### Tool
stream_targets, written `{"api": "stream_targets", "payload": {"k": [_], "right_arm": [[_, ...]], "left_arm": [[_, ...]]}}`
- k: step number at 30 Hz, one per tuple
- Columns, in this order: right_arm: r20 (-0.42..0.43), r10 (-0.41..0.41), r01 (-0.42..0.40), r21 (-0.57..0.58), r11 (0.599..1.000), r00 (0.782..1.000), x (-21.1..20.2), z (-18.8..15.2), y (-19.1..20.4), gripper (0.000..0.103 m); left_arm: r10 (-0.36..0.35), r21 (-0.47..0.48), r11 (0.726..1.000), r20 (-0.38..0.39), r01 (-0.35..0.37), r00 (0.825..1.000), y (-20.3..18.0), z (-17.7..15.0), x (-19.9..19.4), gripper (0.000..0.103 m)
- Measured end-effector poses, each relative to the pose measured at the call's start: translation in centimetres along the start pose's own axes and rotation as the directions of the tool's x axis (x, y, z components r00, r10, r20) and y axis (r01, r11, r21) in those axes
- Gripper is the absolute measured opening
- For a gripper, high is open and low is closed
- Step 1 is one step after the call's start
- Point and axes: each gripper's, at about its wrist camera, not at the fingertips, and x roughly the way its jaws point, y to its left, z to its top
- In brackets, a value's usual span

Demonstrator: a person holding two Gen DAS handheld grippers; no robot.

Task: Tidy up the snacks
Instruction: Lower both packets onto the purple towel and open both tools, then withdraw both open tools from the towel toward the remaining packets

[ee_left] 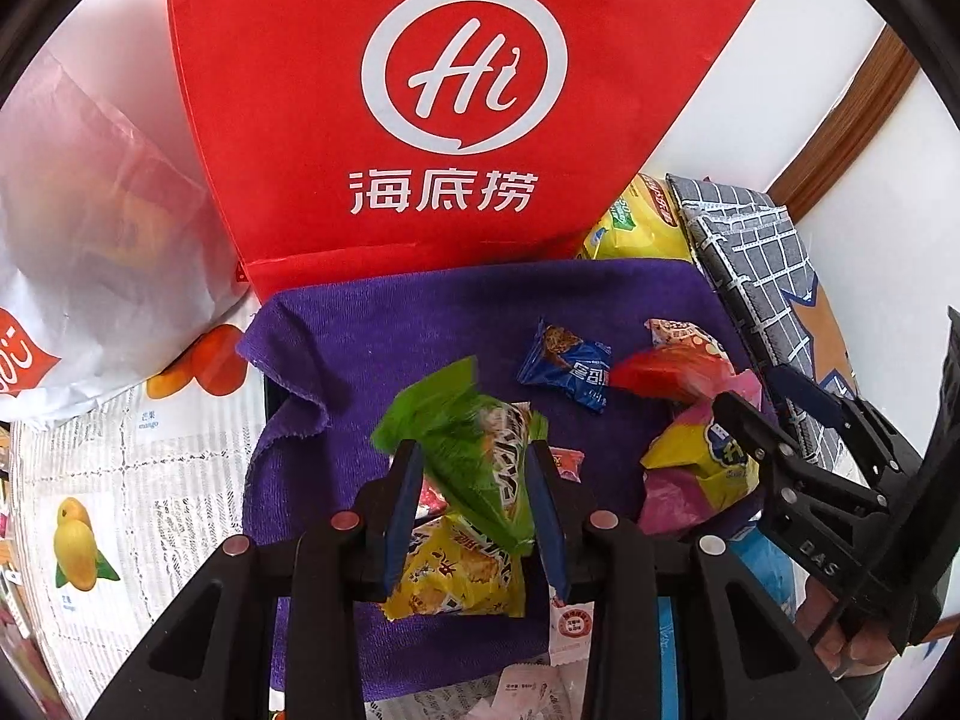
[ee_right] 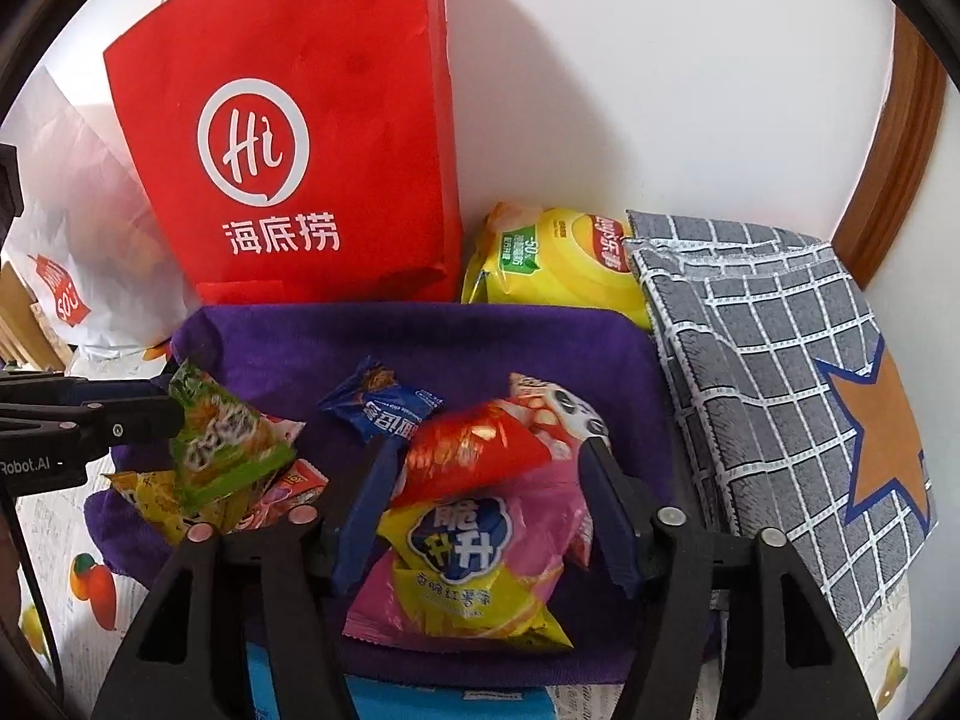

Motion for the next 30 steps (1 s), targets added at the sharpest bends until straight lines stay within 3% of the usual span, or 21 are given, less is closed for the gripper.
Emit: {"api": "stream_targets", "payload": {"k": [3,8,10,11,23,30], "right_arm": [[0.028,-0.005,0.005,0.007,1.000,1.000,-1.0,0.1,-0.1,0.074],[0.047,-0.012,0.011,0.026,1.000,0.999,-2.2,0.2,-0.4,0.076],[0.051,-0.015,0.013,0.032,0.999,0.999,-2.7,0.0,-0.5,0.076],[0.054,-0.017,0.015,0.036,0.999,0.998,-3.0,0.0,-0.6,0.076],[0.043,-0.073,0.070,0.063,0.996,0.996,-5.9,-1.6,-1.4,0.076],[0.077,-0.077,0.068,0.113,0.991,0.994,-8.7,-2.3,-2.2,0.076]], "left_arm": [[-0.004,0.004,1.000,-0.001,0.004,1.000,-0.1,-0.1,0.0,0.033],[-0.018,0.018,1.000,0.007,0.018,1.000,-0.4,0.0,-0.5,0.035],[-0.030,0.022,0.999,0.008,0.029,1.000,-0.6,0.1,-0.8,0.061],[-0.026,0.022,0.999,0.014,0.026,1.000,-0.7,0.1,-0.9,0.066],[-0.004,0.048,0.999,0.062,0.001,0.998,-1.6,-0.1,-4.0,0.067],[-0.042,0.078,0.997,0.154,0.030,0.987,-2.4,-1.1,-7.4,0.067]]}}
